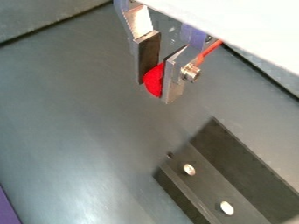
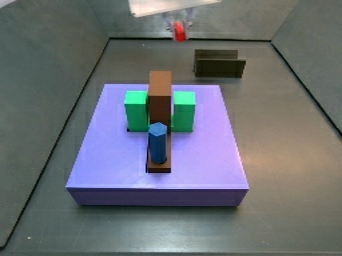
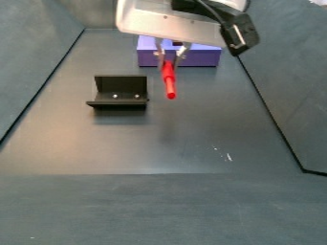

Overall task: Pick up the red object. Move up. Place the red object on the fixture. Regrasp the red object. Move to above the board. Insert the red object.
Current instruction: Place the red object on the fixture.

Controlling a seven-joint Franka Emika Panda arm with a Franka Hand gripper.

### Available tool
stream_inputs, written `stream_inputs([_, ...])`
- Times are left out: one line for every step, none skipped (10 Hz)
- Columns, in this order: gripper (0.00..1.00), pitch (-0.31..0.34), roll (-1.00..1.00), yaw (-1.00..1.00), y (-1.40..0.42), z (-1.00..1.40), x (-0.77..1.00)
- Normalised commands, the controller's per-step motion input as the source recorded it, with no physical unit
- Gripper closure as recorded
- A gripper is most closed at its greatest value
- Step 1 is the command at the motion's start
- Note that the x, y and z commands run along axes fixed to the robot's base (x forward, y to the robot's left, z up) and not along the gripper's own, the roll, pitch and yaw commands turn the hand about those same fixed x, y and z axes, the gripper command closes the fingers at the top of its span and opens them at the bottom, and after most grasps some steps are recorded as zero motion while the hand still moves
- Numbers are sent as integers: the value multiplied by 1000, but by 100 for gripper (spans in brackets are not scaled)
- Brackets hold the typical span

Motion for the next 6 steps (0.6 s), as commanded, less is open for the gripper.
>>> stream_inputs([100, -200, -1000, 0, 0, 40, 466])
stream_inputs([100, -103, -1000, 9, 0, 0, 537])
stream_inputs([100, -9, -1000, 6, 0, 0, 580])
stream_inputs([100, 220, -140, 0, 0, 0, 311])
stream_inputs([100, 106, 0, 0, 0, 0, 100])
stream_inputs([100, 0, -26, -34, -26, 0, 49])
